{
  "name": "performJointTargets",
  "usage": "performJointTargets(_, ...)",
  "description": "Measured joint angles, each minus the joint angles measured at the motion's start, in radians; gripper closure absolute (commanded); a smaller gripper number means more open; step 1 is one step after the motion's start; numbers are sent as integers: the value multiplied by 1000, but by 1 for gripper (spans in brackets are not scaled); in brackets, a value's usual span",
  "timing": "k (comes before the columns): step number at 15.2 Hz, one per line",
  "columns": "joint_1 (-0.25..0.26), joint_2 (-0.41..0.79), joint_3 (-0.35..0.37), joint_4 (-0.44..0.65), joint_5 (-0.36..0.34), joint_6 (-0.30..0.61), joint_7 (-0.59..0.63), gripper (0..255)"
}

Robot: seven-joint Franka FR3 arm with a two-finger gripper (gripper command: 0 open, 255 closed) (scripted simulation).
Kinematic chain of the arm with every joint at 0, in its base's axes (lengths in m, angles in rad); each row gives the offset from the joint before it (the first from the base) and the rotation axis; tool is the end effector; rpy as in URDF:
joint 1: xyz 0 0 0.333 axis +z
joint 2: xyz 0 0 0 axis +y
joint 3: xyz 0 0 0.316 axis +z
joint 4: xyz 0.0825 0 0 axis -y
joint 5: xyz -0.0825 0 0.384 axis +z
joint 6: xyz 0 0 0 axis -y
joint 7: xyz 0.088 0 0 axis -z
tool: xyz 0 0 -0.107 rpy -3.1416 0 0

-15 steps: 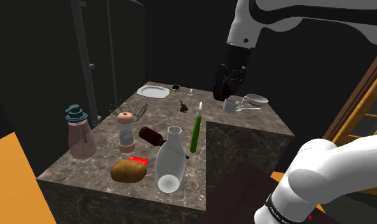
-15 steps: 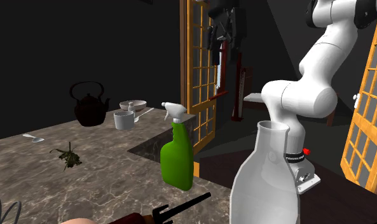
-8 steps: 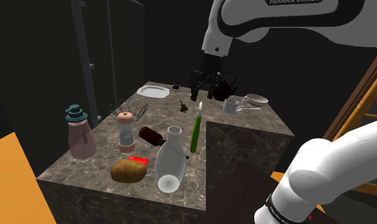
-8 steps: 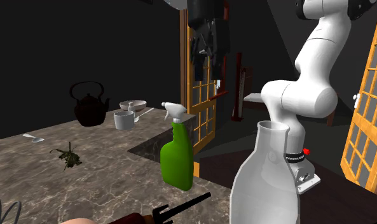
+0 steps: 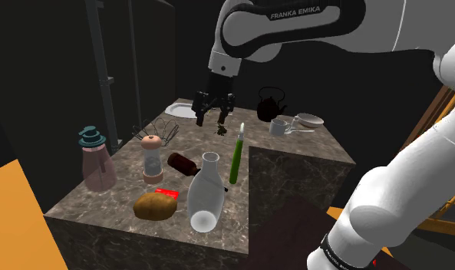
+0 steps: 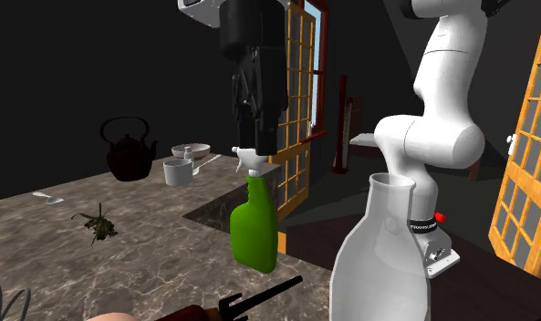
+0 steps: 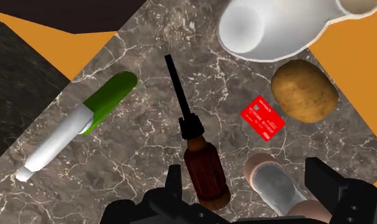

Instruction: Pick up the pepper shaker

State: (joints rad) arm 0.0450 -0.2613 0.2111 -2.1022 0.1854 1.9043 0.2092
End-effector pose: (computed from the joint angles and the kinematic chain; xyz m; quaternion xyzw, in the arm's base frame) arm 0.4652 0.1433 0.5329 -0.9977 0.0071 -0.0148 0.0664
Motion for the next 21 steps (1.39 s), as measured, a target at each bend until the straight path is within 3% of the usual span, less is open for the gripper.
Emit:
performJointTargets(10,41,364,66,272,-69,135,101,0)
performJointTargets(17,97,610,76,535,-138,142,164,0)
performJointTargets(21,106,651,75,548,-149,173,170,0)
